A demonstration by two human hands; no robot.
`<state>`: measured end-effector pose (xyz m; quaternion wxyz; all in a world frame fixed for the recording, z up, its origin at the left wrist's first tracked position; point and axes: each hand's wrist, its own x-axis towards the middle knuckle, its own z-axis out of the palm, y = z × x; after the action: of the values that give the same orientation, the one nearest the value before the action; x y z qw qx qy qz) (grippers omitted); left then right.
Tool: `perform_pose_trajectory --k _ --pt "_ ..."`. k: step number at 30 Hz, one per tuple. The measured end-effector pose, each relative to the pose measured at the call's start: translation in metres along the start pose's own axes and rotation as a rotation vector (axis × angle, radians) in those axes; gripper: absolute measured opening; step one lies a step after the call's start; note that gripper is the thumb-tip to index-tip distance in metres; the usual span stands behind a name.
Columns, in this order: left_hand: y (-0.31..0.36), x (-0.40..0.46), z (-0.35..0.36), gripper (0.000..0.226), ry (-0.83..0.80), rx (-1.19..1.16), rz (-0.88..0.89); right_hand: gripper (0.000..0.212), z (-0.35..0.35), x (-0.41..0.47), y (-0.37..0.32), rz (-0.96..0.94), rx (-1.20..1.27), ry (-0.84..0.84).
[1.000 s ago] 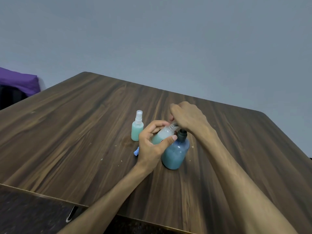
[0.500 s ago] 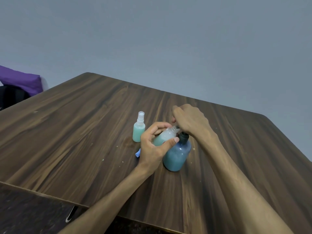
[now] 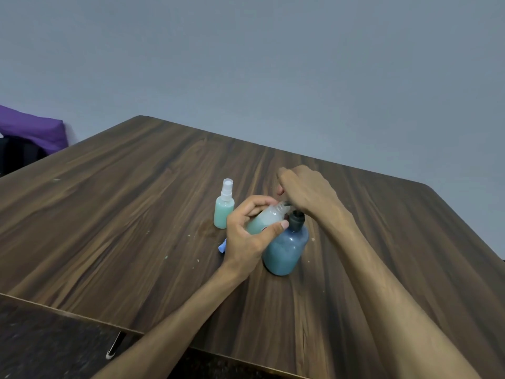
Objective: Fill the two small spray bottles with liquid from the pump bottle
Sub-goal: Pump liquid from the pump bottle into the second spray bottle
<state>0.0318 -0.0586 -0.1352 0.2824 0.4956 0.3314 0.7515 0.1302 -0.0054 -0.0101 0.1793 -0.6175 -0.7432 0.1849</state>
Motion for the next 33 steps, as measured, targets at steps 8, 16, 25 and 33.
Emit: perform_pose_trajectory --k 8,16,25,33 --pt "0.0000 0.0006 0.0004 0.031 -0.003 -0.009 -0.003 0.041 -0.0005 0.0014 -0.0014 -0.006 -0.022 0.024" --pt "0.0035 -0.0002 0.0012 0.031 -0.015 0.002 -0.014 0.040 0.0010 0.0013 -0.0004 -0.009 -0.058 0.022" --pt "0.0022 -0.0019 0.0039 0.026 -0.032 -0.019 -0.021 0.042 -0.0008 0.0006 -0.0026 0.004 -0.044 -0.026" --pt "0.0012 -0.0022 0.0019 0.024 -0.026 -0.006 -0.038 0.039 0.0028 -0.0035 -0.0018 -0.004 -0.047 0.053"
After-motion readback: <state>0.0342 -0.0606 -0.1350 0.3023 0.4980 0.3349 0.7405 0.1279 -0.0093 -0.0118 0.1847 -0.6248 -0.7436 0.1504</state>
